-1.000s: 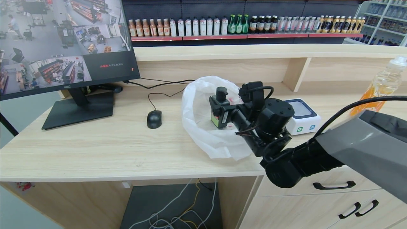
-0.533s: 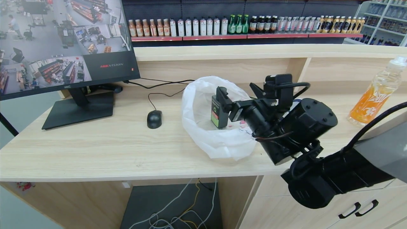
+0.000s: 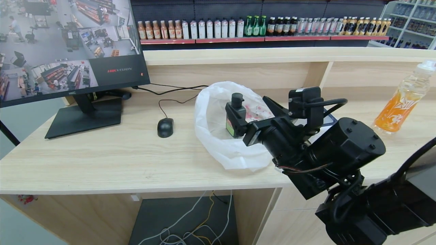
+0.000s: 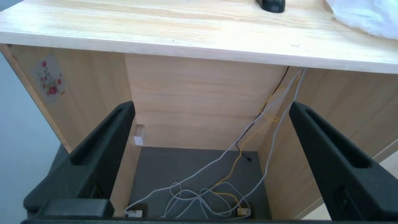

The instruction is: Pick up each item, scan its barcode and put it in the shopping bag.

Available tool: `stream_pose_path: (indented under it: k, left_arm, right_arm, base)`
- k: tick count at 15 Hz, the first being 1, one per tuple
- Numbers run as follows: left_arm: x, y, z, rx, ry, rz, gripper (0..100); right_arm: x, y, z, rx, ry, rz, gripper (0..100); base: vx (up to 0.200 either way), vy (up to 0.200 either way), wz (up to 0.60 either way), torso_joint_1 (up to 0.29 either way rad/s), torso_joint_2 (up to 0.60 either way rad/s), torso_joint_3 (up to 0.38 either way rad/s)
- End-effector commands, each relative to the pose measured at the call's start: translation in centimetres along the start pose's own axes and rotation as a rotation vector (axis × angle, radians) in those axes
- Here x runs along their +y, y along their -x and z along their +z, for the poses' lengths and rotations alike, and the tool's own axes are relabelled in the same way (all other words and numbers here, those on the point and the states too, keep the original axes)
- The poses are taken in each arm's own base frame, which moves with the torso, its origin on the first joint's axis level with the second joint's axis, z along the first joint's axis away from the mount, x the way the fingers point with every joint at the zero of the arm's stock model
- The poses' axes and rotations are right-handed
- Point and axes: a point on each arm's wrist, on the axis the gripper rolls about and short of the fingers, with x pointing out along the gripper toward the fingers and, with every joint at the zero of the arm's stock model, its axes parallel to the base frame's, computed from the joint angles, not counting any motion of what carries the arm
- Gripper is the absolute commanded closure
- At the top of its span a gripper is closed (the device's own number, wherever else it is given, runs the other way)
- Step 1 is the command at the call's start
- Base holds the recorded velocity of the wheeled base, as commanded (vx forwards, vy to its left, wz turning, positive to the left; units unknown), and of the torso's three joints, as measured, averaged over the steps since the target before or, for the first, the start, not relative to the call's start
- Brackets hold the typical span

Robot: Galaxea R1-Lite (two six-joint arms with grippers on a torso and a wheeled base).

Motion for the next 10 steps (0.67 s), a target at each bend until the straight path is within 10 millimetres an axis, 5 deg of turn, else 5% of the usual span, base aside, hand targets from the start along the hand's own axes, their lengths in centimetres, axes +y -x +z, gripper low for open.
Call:
stream_pose_path:
  k: [1,10]
  left_arm:
    - [0.0,0.0,0.0,0.0,-0.001,0.001,0]
    - [0.0,0.0,0.0,0.0,0.001,0.001,0]
  right_arm:
    - [0.2,0.6,0.4,0.002,0.003,0.01,0]
    - [0.3,1.3,1.5,-0.011,-0.008,0.017,0]
  base:
    - [0.0,0.0,0.0,0.0,0.0,0.0]
    - [0.0,0.0,0.0,0.0,0.0,0.0]
